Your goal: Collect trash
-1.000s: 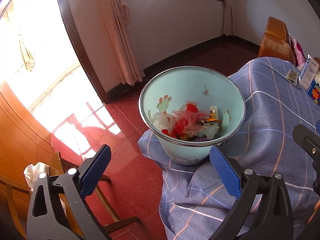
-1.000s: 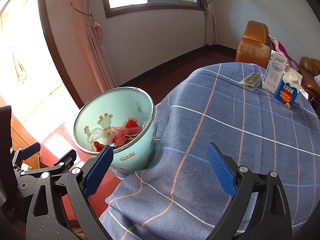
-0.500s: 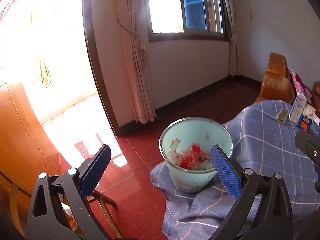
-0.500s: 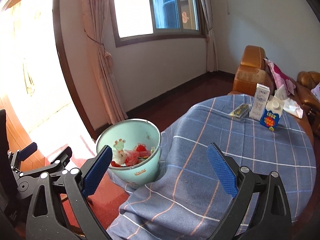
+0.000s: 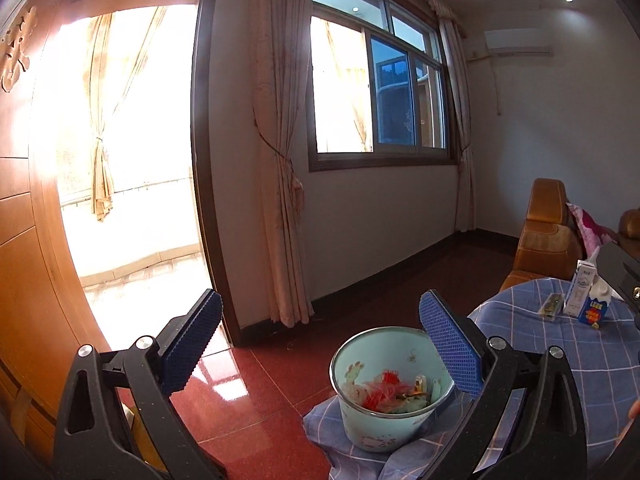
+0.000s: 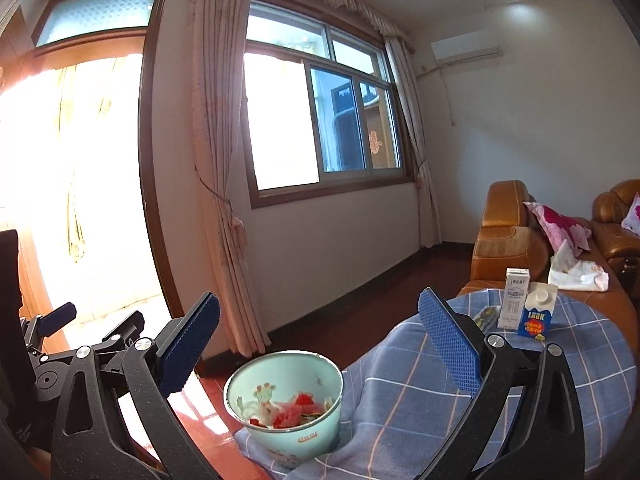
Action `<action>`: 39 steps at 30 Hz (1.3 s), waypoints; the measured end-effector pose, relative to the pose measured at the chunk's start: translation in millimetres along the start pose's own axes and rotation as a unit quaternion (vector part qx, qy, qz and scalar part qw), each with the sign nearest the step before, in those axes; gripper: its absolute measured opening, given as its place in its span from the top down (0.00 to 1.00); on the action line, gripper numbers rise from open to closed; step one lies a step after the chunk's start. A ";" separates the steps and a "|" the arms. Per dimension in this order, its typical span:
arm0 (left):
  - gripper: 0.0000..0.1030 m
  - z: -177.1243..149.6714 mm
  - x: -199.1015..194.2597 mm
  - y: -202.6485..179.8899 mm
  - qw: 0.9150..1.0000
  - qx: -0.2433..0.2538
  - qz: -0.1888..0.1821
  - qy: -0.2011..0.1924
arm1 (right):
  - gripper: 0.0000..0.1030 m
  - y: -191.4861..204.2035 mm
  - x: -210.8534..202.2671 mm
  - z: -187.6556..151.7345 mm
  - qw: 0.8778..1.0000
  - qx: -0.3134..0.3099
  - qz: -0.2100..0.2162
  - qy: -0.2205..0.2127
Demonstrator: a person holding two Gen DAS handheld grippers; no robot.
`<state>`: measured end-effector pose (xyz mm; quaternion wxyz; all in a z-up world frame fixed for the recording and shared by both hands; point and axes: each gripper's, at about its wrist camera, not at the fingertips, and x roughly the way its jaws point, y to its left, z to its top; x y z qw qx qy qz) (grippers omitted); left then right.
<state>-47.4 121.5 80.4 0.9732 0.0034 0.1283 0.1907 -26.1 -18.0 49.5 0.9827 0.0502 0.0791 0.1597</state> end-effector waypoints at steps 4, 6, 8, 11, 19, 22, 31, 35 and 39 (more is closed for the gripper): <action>0.06 0.1 -2.1 1.4 1.000 -0.003 -0.001 -0.007 | 0.05 0.5 -5.1 1.6 1.000 0.002 -0.006 -0.014; 0.06 -1.6 -4.6 1.8 1.000 -0.009 -0.003 -0.007 | 0.05 0.7 -5.9 0.4 1.000 0.004 -0.009 -0.013; 0.06 -1.6 -4.9 2.3 1.000 -0.011 -0.002 -0.008 | 0.05 -0.4 -4.4 -0.5 1.000 0.008 -0.007 -0.006; 0.06 0.0 -7.5 3.8 1.000 -0.010 -0.003 -0.009 | 0.05 0.0 -5.2 -1.4 1.000 0.009 -0.007 -0.001; 0.06 0.7 -11.8 3.9 1.000 -0.006 -0.005 -0.012 | 0.05 0.7 -9.0 0.8 1.000 0.009 -0.004 -0.006; 0.06 -0.4 -11.3 3.7 1.000 -0.005 -0.005 -0.010 | 0.05 0.6 -9.4 0.5 1.000 0.010 -0.004 -0.004; 0.06 1.0 -10.3 4.6 1.000 -0.010 -0.006 -0.005 | 0.05 0.4 -9.4 -0.5 1.000 0.012 -0.001 -0.001; 0.06 1.1 -10.9 4.8 1.000 -0.010 -0.006 -0.007 | 0.05 1.1 -10.7 -0.8 1.000 0.013 0.000 -0.001; 0.06 -0.1 -12.9 4.0 1.000 -0.011 -0.006 -0.009 | 0.05 0.9 -10.7 -0.7 1.000 0.013 0.001 -0.002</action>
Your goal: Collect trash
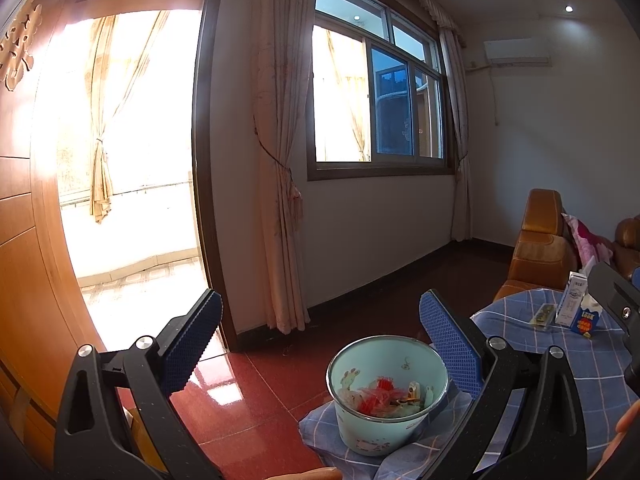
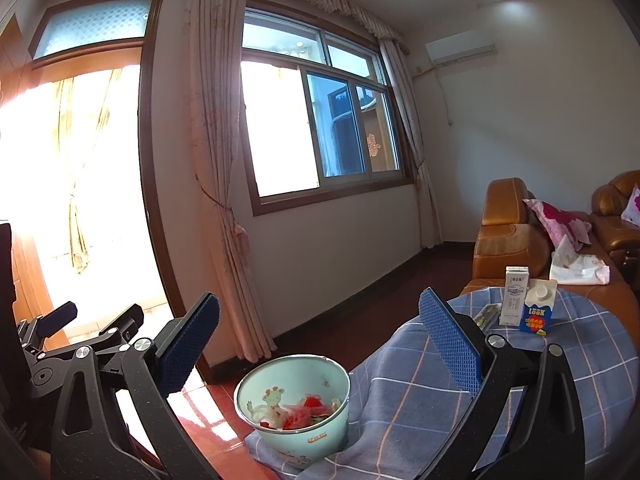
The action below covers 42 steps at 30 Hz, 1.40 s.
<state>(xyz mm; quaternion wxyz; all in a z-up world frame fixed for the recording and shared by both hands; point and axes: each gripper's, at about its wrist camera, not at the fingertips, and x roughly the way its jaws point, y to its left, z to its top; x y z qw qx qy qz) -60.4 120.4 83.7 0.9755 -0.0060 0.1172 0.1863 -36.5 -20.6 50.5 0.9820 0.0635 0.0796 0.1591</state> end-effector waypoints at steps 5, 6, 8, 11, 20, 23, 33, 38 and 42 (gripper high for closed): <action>0.06 -0.7 -0.4 -0.2 1.000 -0.001 0.000 0.001 | 0.05 1.3 -1.7 0.5 1.000 0.001 0.000 0.000; 0.06 -0.4 -0.3 0.0 1.000 -0.001 -0.001 0.000 | 0.05 1.5 -1.8 0.9 1.000 0.001 0.000 0.000; 0.06 -0.8 -0.7 0.3 1.000 -0.002 0.000 -0.002 | 0.05 2.8 -3.0 1.4 1.000 0.001 0.000 -0.002; 0.06 0.1 -2.0 0.7 1.000 -0.002 -0.002 -0.003 | 0.05 3.6 -3.1 1.9 1.000 0.002 -0.001 -0.003; 0.06 -0.9 -2.6 1.1 1.000 -0.001 -0.001 -0.001 | 0.05 4.8 -2.7 0.7 1.000 0.004 -0.001 -0.002; 0.06 -0.6 -2.5 1.9 1.000 -0.002 -0.001 0.000 | 0.05 3.6 -3.7 -0.5 1.000 0.004 -0.001 -0.001; 0.06 -1.6 -1.4 -0.2 1.000 0.003 -0.007 0.004 | 0.05 5.0 -1.3 -0.4 1.000 0.008 -0.002 0.000; 0.06 -1.2 1.9 -1.4 1.000 0.004 -0.016 0.014 | 0.05 5.1 0.6 -2.0 1.000 0.007 -0.006 0.003; 0.06 -2.4 3.1 -4.0 1.000 0.013 -0.017 0.017 | 0.05 3.7 3.0 -3.0 1.000 0.011 -0.011 0.008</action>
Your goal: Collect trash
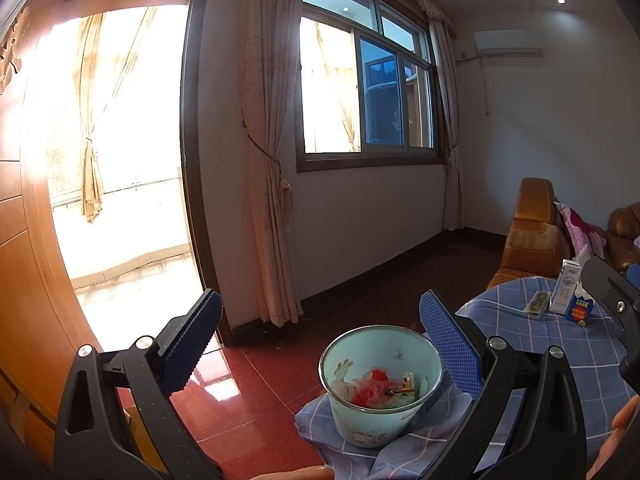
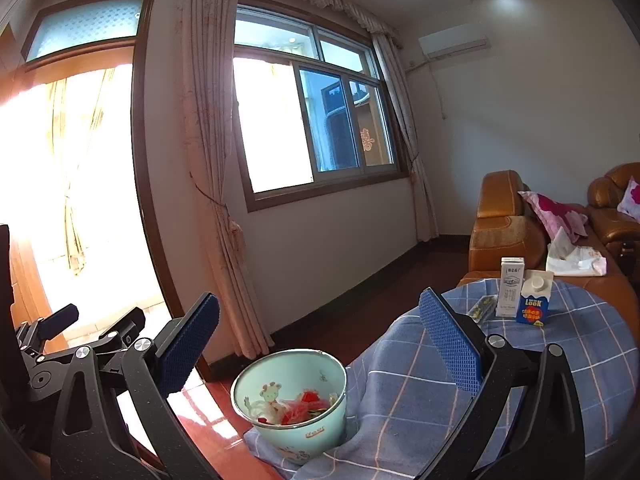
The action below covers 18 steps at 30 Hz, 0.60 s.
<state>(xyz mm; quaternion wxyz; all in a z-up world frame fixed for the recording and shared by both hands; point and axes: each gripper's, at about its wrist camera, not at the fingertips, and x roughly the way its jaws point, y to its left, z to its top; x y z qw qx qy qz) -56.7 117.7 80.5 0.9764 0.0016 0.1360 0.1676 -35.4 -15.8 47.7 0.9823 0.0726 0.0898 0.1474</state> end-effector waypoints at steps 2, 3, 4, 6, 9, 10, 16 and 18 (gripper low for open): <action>0.06 -0.2 0.3 -1.1 1.000 0.001 -0.003 0.002 | 0.05 0.0 0.4 0.3 1.000 0.002 0.000 -0.001; 0.06 -0.1 0.7 -1.1 1.000 0.001 -0.004 0.003 | 0.05 0.4 0.2 0.4 1.000 0.002 0.000 -0.002; 0.06 -0.2 0.8 -1.3 1.000 0.001 -0.006 0.004 | 0.05 -0.3 0.3 0.5 1.000 0.001 0.000 -0.001; 0.06 -0.9 0.6 -3.1 1.000 0.003 -0.005 0.003 | 0.05 -0.3 0.4 0.5 1.000 0.001 0.000 0.000; 0.06 -1.0 2.2 -6.4 1.000 0.011 -0.007 0.007 | 0.05 -0.4 0.5 0.3 1.000 0.001 -0.001 0.000; 0.06 -1.6 3.4 -7.5 1.000 0.013 -0.011 0.012 | 0.05 -0.9 0.6 0.8 1.000 0.002 -0.002 0.001; 0.06 -6.5 8.9 -8.4 0.999 0.008 -0.035 0.033 | 0.05 -5.4 0.7 0.9 1.000 0.007 -0.007 0.005; 0.06 -6.8 8.4 -10.4 0.999 0.014 -0.034 0.034 | 0.05 -6.1 1.7 0.7 1.000 0.007 -0.007 0.007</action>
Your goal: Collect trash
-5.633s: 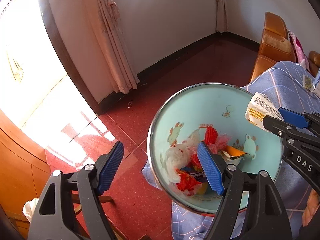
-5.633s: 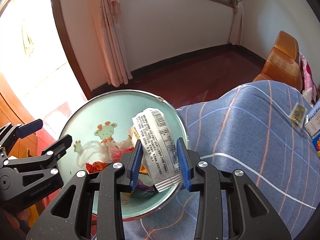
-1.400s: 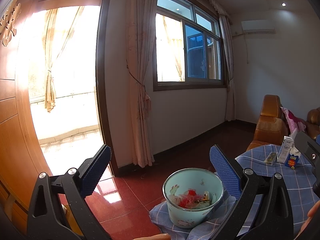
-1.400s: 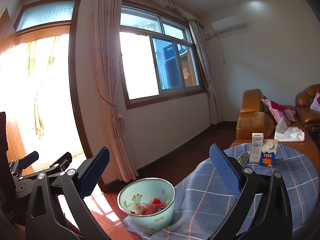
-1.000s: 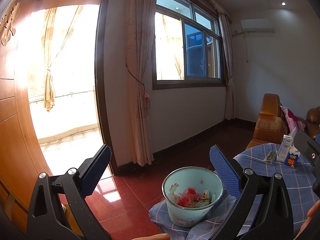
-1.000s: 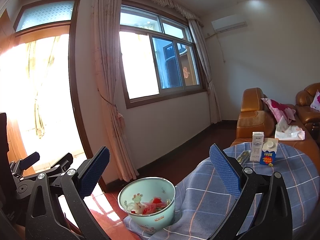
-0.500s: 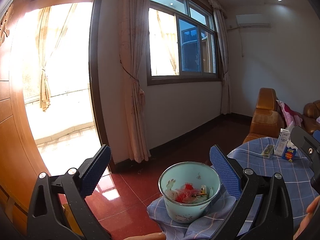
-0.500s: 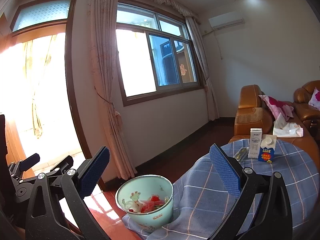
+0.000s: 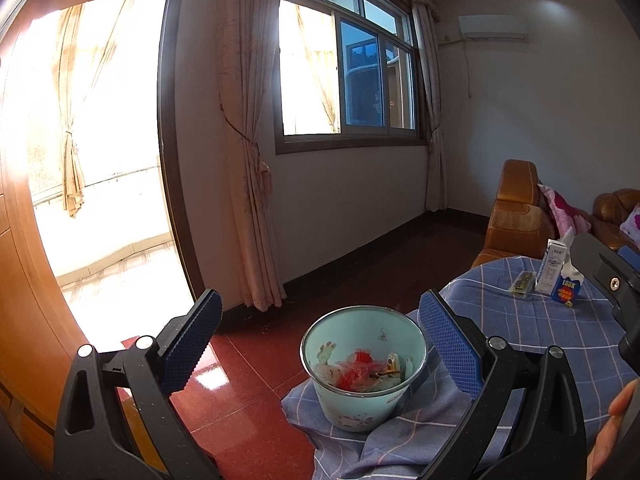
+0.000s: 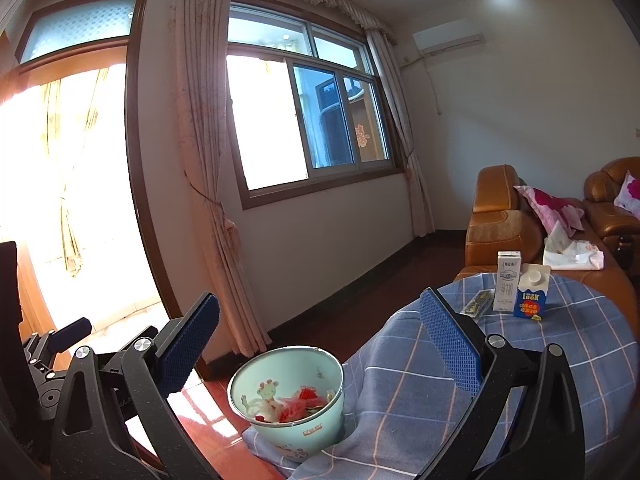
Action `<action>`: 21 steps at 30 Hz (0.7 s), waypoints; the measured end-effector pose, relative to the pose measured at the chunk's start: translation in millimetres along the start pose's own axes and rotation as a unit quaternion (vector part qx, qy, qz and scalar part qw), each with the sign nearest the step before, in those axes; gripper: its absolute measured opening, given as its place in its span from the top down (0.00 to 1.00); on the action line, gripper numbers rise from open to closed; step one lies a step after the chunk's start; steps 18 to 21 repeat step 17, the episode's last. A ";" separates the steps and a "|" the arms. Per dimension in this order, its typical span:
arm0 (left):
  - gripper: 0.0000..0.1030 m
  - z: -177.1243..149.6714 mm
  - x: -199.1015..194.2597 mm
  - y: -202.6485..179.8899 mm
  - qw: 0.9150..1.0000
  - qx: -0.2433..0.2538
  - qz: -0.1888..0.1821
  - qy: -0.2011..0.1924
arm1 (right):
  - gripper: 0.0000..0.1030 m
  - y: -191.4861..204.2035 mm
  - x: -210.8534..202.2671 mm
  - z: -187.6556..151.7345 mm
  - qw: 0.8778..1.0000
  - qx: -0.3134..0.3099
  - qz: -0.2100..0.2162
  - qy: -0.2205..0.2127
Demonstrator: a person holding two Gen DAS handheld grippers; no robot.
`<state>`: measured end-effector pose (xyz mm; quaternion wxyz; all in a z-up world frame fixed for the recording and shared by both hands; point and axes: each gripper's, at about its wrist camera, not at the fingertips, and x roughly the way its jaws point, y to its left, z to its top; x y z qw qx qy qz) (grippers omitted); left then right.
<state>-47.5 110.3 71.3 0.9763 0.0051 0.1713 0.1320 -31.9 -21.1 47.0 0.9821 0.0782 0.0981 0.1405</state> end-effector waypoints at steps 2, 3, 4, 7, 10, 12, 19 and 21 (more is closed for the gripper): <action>0.06 -0.4 0.2 -1.2 1.000 0.002 0.000 0.002 | 0.05 0.6 0.1 -0.2 1.000 0.000 0.000 0.001; 0.06 -0.4 0.1 -0.1 1.000 0.002 -0.001 0.002 | 0.05 0.7 0.0 -0.4 1.000 -0.001 0.000 0.001; 0.06 -0.1 0.5 0.3 1.000 0.002 -0.001 0.003 | 0.05 1.0 -0.1 -0.1 1.000 -0.002 0.001 0.000; 0.06 1.2 0.0 1.3 1.000 0.002 0.001 0.001 | 0.05 0.3 -1.0 -0.8 1.000 -0.002 -0.001 0.000; 0.06 1.9 0.4 1.5 1.000 -0.002 -0.002 0.004 | 0.05 -2.6 0.3 -1.0 1.000 0.001 -0.003 0.002; 0.06 1.8 1.3 0.1 1.000 -0.002 -0.008 0.006 | 0.05 -4.7 0.5 -1.9 1.000 0.004 -0.005 0.003; 0.06 -3.4 8.2 -5.7 1.000 0.005 -0.021 0.022 | 0.05 -9.4 0.7 -3.5 1.000 0.005 -0.017 0.004; 0.06 -3.4 8.2 -5.7 1.000 0.005 -0.021 0.022 | 0.05 -9.4 0.7 -3.5 1.000 0.005 -0.017 0.004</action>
